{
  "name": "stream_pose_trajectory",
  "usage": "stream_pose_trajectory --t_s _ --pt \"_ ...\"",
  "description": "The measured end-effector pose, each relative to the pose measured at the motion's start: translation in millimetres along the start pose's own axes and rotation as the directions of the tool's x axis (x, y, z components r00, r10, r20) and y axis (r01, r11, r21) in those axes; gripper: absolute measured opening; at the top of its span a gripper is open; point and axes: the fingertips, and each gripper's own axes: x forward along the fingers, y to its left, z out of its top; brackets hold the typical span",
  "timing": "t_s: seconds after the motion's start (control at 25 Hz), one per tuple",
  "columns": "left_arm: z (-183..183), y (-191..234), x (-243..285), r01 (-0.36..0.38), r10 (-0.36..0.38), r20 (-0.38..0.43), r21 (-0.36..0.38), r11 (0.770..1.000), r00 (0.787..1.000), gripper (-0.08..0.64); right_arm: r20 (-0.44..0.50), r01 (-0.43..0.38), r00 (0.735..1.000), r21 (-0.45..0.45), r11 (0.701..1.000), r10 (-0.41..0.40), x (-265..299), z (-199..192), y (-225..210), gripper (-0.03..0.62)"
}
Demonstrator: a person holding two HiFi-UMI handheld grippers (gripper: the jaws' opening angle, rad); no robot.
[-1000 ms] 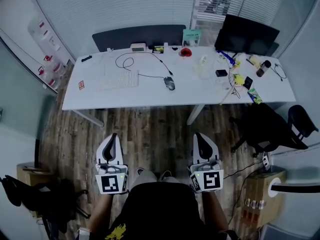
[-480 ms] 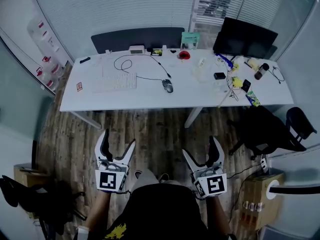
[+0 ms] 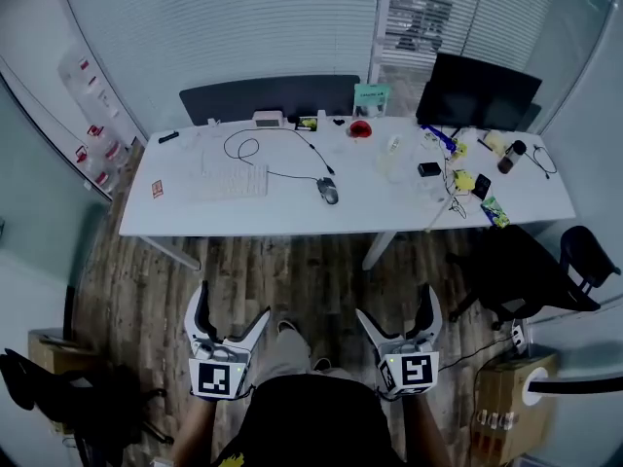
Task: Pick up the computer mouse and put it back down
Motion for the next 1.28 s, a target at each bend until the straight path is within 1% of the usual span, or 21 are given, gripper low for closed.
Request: stream_pose_trajectory --t_s 0.12,0.2,0.32,0.48,0.56,0.68,0.76,0.92,1.04,1.16,1.2,1.24,1.28 --pt "-18.8 20.0 1.0 -0.045 0.045 -0.034 0.004 0.999 0.998 0.511 -0.042 -0.020 0.999 -0.034 0.999 0.019 23.8 -10.2 13.3 0.598" --pt "-29.4 28.7 11.1 -0.054 0.054 -0.047 0.005 0.999 0.997 0.511 -0.055 -0.033 0.998 -0.068 0.997 0.029 34.5 -14.2 19.5 0.598" --pt "-32.6 36.9 40.5 -0.041 0.041 -0.025 0.007 0.999 0.999 0.511 -0.074 -0.019 0.997 -0.074 0.997 0.013 51.0 -16.8 19.8 0.598" --pt "-31.2 45.3 86.0 -0.007 0.007 -0.007 -0.003 1.000 1.000 0.509 -0.112 0.006 0.994 -0.044 0.999 -0.011 81.7 -25.3 8.4 0.594" --pt "-31.5 56.9 107.2 -0.004 0.004 -0.005 -0.007 1.000 1.000 0.510 -0.121 0.006 0.993 -0.035 0.999 -0.010 105.2 -26.6 4.1 0.584" --pt "-39.6 83.2 140.9 -0.006 0.006 -0.014 -0.016 1.000 1.000 0.509 -0.130 -0.009 0.991 -0.057 0.998 0.001 150.3 -18.7 3.8 0.577" --pt "-47.1 103.6 164.8 -0.013 0.013 -0.020 -0.024 1.000 1.000 0.509 -0.149 0.006 0.989 -0.070 0.998 -0.016 179.1 -15.7 -0.5 0.574" --pt "-54.9 149.5 214.5 -0.017 0.015 -0.030 -0.067 0.998 0.999 0.509 -0.185 0.041 0.981 -0.057 0.998 -0.051 236.4 -10.9 -3.2 0.571" --pt "-55.6 181.2 255.4 0.004 -0.004 0.000 -0.062 0.998 1.000 0.509 -0.208 0.050 0.976 -0.061 0.997 -0.062 284.7 -11.4 -5.1 0.566" --pt "-62.5 209.0 293.0 0.017 -0.015 0.024 -0.093 0.996 1.000 0.509 -0.252 0.050 0.966 -0.065 0.997 -0.065 334.8 -16.9 -7.3 0.566" --pt "-67.2 216.9 305.2 0.036 -0.034 0.023 -0.065 0.997 0.999 0.509 -0.265 0.048 0.962 -0.068 0.997 -0.064 352.0 -19.4 -6.8 0.563" --pt "-72.2 222.9 317.3 0.071 -0.071 0.014 0.012 0.997 0.997 0.509 -0.274 0.049 0.960 -0.064 0.997 -0.065 368.5 -21.8 -5.3 0.560" --pt "-77.1 227.2 328.2 0.114 -0.115 -0.004 0.112 0.987 0.993 0.509 -0.281 0.051 0.958 -0.059 0.997 -0.066 383.2 -23.9 -3.1 0.557"
